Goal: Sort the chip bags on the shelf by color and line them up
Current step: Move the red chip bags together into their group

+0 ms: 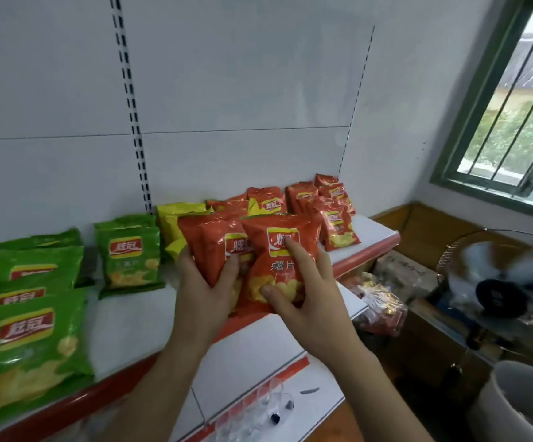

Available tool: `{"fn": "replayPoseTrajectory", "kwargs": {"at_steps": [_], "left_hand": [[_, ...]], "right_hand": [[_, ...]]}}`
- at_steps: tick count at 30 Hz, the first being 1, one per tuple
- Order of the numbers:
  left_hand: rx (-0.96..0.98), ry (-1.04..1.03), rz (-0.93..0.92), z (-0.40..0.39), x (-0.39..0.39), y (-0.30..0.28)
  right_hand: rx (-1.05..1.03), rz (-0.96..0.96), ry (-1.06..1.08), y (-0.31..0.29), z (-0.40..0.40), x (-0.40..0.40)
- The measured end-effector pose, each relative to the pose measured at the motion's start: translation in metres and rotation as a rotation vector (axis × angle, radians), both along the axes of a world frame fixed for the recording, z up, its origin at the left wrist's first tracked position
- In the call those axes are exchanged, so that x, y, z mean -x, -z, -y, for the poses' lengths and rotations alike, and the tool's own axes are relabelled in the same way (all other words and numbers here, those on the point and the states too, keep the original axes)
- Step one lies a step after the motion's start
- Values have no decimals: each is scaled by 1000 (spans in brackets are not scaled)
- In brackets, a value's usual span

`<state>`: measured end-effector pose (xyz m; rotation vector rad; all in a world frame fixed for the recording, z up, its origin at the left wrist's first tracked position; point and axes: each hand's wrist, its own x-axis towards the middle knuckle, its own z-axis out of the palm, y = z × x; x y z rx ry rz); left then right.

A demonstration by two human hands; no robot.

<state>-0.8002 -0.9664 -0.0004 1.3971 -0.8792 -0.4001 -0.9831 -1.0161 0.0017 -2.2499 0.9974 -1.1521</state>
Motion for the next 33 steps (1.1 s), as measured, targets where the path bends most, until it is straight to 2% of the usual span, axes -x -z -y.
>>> {"fn": "replayPoseTrajectory", "kwargs": {"at_steps": [7, 13, 18, 24, 33], "left_hand": [[-29, 22, 35, 75, 49, 9], [-35, 28, 1, 147, 63, 18], [11, -5, -65, 205, 62, 6], [94, -124, -93, 250, 26, -14], [79, -429, -40, 253, 7, -17]], "right_hand": [[-80, -39, 65, 18, 68, 58], [-58, -91, 79, 23, 136, 75], [-44, -134, 68, 5, 201, 73], [23, -146, 186, 2, 277, 58], [216, -367, 16, 25, 347, -6]]}}
